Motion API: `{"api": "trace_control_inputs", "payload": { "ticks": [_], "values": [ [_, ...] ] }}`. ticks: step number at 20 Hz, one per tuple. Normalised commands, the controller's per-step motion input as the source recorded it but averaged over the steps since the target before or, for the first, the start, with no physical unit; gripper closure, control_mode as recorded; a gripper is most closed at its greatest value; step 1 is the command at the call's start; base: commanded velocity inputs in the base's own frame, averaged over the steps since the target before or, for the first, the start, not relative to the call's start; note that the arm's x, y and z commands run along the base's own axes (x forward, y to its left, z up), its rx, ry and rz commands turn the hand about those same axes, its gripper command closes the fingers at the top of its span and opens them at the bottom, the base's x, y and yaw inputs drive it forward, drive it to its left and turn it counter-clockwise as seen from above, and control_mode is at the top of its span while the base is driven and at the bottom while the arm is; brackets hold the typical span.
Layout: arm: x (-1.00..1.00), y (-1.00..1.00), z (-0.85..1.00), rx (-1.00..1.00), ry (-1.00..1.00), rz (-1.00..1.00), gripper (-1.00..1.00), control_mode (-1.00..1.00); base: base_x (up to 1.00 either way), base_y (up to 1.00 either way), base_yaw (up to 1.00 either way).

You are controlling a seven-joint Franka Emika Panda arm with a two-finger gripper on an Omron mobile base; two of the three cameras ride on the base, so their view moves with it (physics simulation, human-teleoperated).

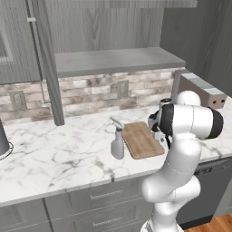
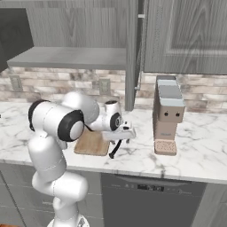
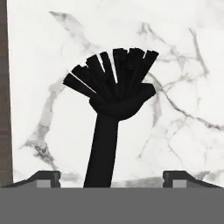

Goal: Grab the spray bottle from the cabinet, then place it next to the cutting board for sanitizing. Then grab the dish brush from the countertop next to the sink and place it next to the cutting board.

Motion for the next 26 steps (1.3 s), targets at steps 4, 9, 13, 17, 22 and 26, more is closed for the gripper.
{"api": "trace_control_inputs", "payload": {
  "ticks": [4, 9, 13, 17, 22, 26],
  "values": [
    [-0.39, 0.30, 0.34, 0.01, -0.36, 0.00, -1.00, -1.00, 0.00, 0.00, 0.00],
    [-0.59, 0.34, 0.58, 0.00, -0.41, 0.00, -1.00, -1.00, 0.00, 0.00, 0.00],
    [-0.53, 0.38, 0.71, 0.00, -0.34, 0.00, -1.00, -1.00, 0.00, 0.00, 0.00],
    [-0.55, 0.20, 0.95, 0.00, -0.29, 0.00, -1.00, -1.00, 0.00, 0.00, 0.00],
    [-0.63, 0.19, 0.97, 0.00, -0.25, 0.00, -1.00, -1.00, 0.00, 0.00, 0.00],
    [-0.59, 0.19, 0.97, 0.00, -0.18, 0.00, -1.00, -1.00, 0.00, 0.00, 0.00]
  ]
}}
